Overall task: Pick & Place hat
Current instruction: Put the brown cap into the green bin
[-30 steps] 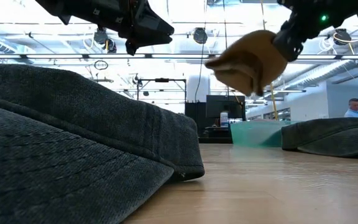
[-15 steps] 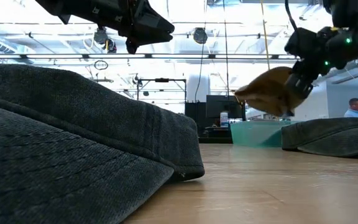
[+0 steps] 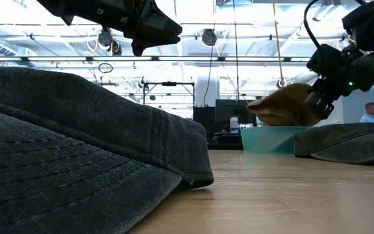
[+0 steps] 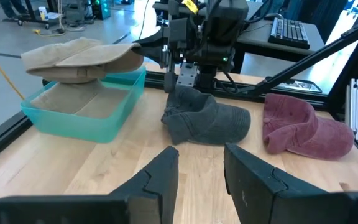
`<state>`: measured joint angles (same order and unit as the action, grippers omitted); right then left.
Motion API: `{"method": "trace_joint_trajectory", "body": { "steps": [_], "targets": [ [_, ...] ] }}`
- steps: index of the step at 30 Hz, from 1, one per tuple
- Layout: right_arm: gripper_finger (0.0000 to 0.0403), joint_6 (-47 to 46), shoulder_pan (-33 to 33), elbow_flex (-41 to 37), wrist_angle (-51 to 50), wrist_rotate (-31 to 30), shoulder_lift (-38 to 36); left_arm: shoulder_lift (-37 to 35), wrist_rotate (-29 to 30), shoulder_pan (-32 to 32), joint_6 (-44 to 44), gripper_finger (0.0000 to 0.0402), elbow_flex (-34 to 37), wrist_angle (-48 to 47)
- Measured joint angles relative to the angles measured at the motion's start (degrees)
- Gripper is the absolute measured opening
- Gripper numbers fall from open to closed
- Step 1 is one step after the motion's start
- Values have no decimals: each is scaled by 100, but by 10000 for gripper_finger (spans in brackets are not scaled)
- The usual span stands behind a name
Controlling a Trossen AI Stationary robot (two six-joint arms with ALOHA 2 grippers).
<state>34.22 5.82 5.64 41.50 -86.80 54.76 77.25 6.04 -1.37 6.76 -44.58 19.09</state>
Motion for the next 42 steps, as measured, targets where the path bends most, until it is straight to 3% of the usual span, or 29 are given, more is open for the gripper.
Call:
{"method": "trace_joint_trajectory", "body": {
  "steps": [3,9,15,22,32,37,42],
  "targets": [
    [11,-100,0,-85,4,97,0,0,0,0,-2,134,0,0],
    [12,-665,-2,-244,-284,899,2,0,0,-2,-5,134,0,0],
    [37,-956,-2,-253,-636,868,2,0,0,0,-8,134,0,-4],
    [94,-772,0,-259,-585,416,-2,0,0,0,-9,134,0,-12],
    [161,-68,189,-94,899,656,-1,0,1,0,-43,134,0,-52],
    [169,245,434,-43,1614,1363,2,0,0,0,-43,134,0,-55],
    [160,-30,547,-72,1517,1339,0,0,0,0,-38,134,-2,-94]
  ]
}}
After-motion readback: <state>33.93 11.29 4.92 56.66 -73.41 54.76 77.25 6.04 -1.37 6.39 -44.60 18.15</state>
